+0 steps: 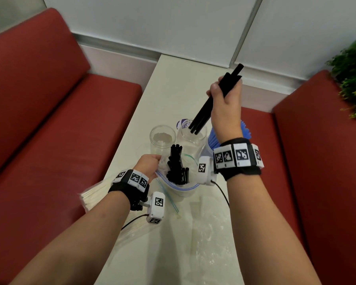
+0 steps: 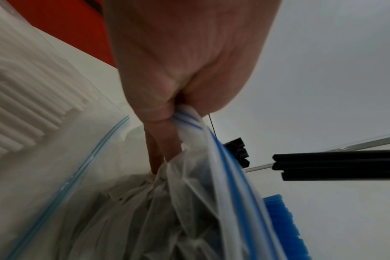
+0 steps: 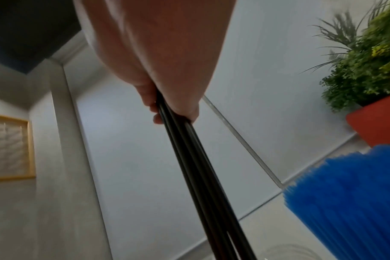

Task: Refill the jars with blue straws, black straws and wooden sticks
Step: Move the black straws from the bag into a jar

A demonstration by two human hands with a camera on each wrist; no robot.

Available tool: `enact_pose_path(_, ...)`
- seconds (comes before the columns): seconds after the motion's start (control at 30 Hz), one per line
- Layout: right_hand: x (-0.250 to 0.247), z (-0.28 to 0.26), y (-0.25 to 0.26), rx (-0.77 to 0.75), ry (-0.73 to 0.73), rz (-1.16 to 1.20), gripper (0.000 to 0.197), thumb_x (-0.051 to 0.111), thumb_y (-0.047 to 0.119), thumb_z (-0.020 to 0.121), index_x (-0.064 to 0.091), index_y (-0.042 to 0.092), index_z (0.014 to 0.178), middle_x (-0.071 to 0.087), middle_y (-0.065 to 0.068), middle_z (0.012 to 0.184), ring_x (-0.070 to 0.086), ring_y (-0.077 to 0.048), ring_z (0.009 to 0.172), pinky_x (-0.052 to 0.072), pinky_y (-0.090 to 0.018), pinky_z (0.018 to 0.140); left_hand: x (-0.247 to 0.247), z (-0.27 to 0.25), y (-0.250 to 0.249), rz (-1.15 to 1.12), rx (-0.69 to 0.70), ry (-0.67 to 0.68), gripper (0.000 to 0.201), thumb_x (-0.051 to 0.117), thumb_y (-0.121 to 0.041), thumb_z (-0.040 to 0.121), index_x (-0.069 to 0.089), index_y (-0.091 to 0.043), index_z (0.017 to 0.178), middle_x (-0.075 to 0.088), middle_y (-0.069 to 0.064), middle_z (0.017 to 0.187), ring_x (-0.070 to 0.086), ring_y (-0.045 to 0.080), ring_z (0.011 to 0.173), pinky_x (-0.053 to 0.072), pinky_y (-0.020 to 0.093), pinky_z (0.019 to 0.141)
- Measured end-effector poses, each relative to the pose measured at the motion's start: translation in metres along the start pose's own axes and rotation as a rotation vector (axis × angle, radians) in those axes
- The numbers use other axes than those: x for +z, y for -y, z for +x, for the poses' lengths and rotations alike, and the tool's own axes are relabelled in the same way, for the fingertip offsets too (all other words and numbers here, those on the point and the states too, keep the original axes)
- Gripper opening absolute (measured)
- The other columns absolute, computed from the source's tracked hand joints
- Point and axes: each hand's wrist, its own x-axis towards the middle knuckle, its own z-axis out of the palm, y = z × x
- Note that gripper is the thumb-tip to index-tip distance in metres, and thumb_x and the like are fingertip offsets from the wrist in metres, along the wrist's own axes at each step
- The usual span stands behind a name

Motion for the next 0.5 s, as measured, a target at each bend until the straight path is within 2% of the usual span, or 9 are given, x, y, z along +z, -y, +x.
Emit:
enact_pose_path(0.07, 0.008, 0.009, -0.017, 0.021, -0.03, -0.036, 0.013, 0.05, 0.008, 0.101, 0.044, 0.013, 0.111, 0.054, 0.013, 0.095, 0.058, 0.003, 0.082, 0.051, -0.027, 0.089, 0.0, 0.0, 0.0, -0.019, 0.005, 0.011, 0.038, 0.039, 0.019, 0.095, 0.068, 0.009, 0.118, 0.07, 0.022, 0.093, 0.066, 0.026, 0.073, 0.059, 0.029, 0.057)
enact_pose_path(0.13, 0.013, 0.012, -0.04, 0.079, -0.031, -0.091, 0.015, 0.049, 0.008, 0.102, 0.043, 0.01, 0.115, 0.053, 0.013, 0.095, 0.057, -0.002, 0.084, 0.046, -0.014, 0.082, 0.0, 0.001, -0.001, -0.029, 0.003, 0.015, 0.037, 0.04, 0.019, 0.094, 0.069, 0.008, 0.115, 0.07, 0.018, 0.086, 0.066, 0.026, 0.071, 0.059, 0.026, 0.053)
enact_pose_path(0.17, 0.015, 0.012, -0.052, 0.109, -0.02, -0.124, 0.018, 0.049, 0.009, 0.102, 0.042, 0.007, 0.119, 0.053, 0.013, 0.095, 0.055, -0.003, 0.085, 0.044, -0.008, 0.077, 0.0, 0.001, -0.001, -0.031, 0.001, 0.016, 0.038, 0.04, 0.019, 0.093, 0.07, 0.008, 0.114, 0.07, 0.018, 0.086, 0.066, 0.026, 0.071, 0.059, 0.026, 0.055)
enact_pose_path(0.23, 0.017, 0.009, -0.074, 0.17, 0.006, -0.178, 0.025, 0.049, 0.01, 0.103, 0.041, 0.004, 0.126, 0.053, 0.011, 0.096, 0.054, -0.001, 0.085, 0.042, -0.003, 0.069, 0.0, 0.002, 0.0, -0.032, -0.005, 0.03, 0.038, 0.04, 0.02, 0.092, 0.071, 0.007, 0.111, 0.07, 0.018, 0.086, 0.067, 0.027, 0.073, 0.059, 0.028, 0.058)
enact_pose_path(0.3, 0.017, 0.004, -0.091, 0.236, 0.017, -0.21, 0.029, 0.05, 0.01, 0.102, 0.04, 0.004, 0.129, 0.053, 0.009, 0.096, 0.053, -0.001, 0.084, 0.042, -0.004, 0.065, 0.0, 0.003, 0.0, -0.038, -0.006, 0.044, 0.039, 0.04, 0.022, 0.09, 0.071, 0.007, 0.109, 0.07, 0.019, 0.086, 0.067, 0.028, 0.075, 0.06, 0.031, 0.063)
enact_pose_path(0.4, 0.014, -0.003, -0.107, 0.301, 0.01, -0.222, 0.026, 0.052, 0.007, 0.1, 0.042, 0.007, 0.125, 0.053, 0.007, 0.094, 0.053, -0.005, 0.08, 0.045, -0.016, 0.067, 0.0, 0.006, 0.001, -0.045, -0.008, 0.052, 0.039, 0.04, 0.023, 0.089, 0.071, 0.008, 0.108, 0.07, 0.02, 0.086, 0.067, 0.029, 0.076, 0.059, 0.032, 0.067)
enact_pose_path(0.5, 0.009, -0.01, -0.112, 0.326, -0.014, -0.172, 0.028, 0.052, -0.001, 0.095, 0.045, 0.016, 0.116, 0.057, -0.002, 0.095, 0.055, -0.012, 0.079, 0.049, -0.025, 0.07, -0.001, 0.007, 0.0, -0.03, -0.01, 0.059, 0.04, 0.039, 0.022, 0.09, 0.071, 0.006, 0.109, 0.07, 0.021, 0.088, 0.067, 0.029, 0.077, 0.058, 0.034, 0.072)
